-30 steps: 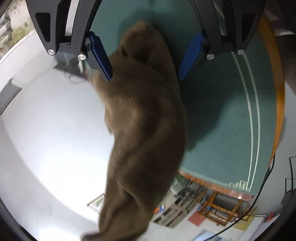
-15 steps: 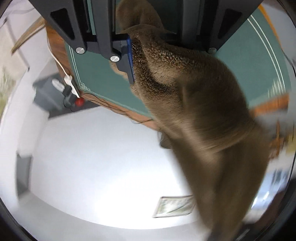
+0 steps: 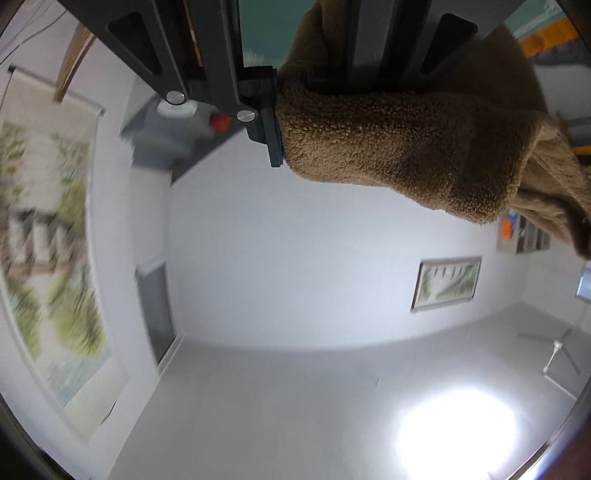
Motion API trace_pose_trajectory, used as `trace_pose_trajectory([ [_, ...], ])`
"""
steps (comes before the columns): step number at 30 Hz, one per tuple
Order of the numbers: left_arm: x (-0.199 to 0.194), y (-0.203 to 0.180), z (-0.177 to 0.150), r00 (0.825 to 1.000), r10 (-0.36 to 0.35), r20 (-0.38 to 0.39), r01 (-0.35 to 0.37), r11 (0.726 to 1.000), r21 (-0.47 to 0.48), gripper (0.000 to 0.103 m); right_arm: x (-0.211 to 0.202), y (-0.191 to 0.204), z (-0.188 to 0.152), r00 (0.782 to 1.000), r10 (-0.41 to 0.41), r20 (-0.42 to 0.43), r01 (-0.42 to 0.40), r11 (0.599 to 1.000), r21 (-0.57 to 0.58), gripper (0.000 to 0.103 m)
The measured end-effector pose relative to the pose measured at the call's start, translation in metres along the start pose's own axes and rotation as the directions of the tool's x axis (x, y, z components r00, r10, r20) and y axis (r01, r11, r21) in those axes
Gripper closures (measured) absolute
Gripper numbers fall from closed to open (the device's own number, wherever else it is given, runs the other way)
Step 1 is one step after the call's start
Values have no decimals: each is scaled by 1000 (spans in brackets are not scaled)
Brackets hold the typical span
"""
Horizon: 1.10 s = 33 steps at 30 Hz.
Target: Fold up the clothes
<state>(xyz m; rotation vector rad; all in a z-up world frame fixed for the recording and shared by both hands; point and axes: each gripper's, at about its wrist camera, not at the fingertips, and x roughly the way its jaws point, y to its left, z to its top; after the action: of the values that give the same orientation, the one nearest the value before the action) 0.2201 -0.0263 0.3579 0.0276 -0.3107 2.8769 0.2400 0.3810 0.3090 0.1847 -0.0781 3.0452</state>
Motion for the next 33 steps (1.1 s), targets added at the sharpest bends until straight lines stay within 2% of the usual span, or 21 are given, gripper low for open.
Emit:
trace_pose_trajectory([
  [4,-29,-12,32,990,-36,133,30,998,50,90,-37,4,58,988,-43,150,41,999,13,93],
  [8,-61,-19,59,964,-58,259,36,995,90,87,-76,8,111,948,-81,309,80,997,17,93],
  [12,-83,-14,67,952,-60,299,37,996,81,82,-97,17,126,902,-119,416,139,990,-18,93],
  [15,-89,-8,64,959,-82,272,70,996,52,82,-112,22,125,888,-134,439,176,983,-56,93],
  [18,-85,-8,52,972,-78,221,69,996,49,78,-117,20,118,900,-140,412,185,980,-71,93],
  [23,-78,-14,25,989,-29,146,18,997,75,64,-96,4,84,941,-150,304,178,982,-66,93],
  [28,-61,-21,0,997,-11,70,5,996,84,61,-79,-2,44,970,-156,186,165,986,-31,93],
  [33,10,-13,-35,998,4,-60,1,997,80,61,-36,-7,9,983,-168,72,170,985,-23,93],
])
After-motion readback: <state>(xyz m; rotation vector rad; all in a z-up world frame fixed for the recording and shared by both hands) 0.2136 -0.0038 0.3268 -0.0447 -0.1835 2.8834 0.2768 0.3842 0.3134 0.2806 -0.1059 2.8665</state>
